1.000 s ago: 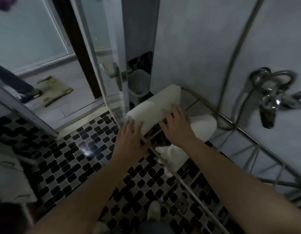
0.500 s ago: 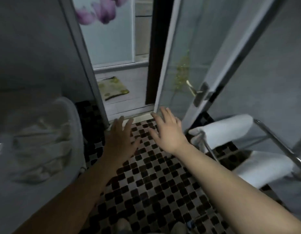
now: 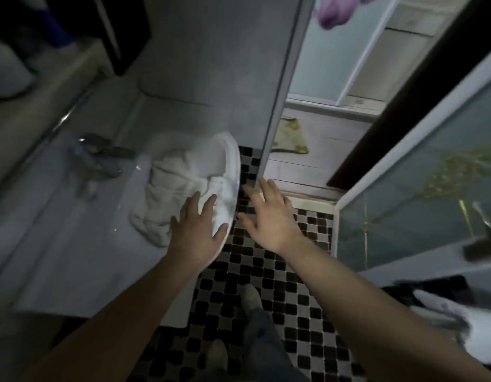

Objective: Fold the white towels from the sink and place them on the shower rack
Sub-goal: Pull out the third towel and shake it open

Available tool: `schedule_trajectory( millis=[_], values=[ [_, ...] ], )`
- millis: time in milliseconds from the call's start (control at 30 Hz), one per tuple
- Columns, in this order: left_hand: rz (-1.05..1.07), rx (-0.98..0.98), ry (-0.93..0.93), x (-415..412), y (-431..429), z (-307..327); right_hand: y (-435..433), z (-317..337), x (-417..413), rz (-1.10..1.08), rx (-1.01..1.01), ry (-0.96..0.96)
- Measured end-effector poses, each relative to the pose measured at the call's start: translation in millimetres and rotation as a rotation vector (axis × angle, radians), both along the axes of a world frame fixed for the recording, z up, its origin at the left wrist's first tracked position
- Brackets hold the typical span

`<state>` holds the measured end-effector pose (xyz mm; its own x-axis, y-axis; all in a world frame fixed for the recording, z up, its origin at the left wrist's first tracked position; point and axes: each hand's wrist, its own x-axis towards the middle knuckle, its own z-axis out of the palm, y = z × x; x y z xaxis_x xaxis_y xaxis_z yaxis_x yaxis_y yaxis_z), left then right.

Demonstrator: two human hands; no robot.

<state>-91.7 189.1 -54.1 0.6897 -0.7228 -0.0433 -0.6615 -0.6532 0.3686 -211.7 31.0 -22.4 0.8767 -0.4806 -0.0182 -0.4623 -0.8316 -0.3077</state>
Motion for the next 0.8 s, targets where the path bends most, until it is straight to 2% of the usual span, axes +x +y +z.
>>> schedule_trajectory(
  millis=[167,433,633,733,800],
  values=[
    [0.122,0.003,0.043,38.3,2.2,-17.4,-22.7,-32.5,73.1,0.151,0.004,0.062],
    [0.263,0.053,0.226,105.1,-37.8,-72.6,-68.5,-97.8,173.0,0.357,0.078,0.238],
    [0.115,0.047,0.524,117.2,-81.2,-115.8,-96.3,-138.7,208.2,0.360,0.036,0.385],
    [0.052,0.181,0.507,112.6,-94.6,-132.5,-105.8,-145.4,214.2,0.412,-0.033,0.423],
    [0.072,0.257,0.504,106.9,-97.8,-137.7,-107.8,-145.8,216.1,0.437,-0.007,0.410]
  ],
)
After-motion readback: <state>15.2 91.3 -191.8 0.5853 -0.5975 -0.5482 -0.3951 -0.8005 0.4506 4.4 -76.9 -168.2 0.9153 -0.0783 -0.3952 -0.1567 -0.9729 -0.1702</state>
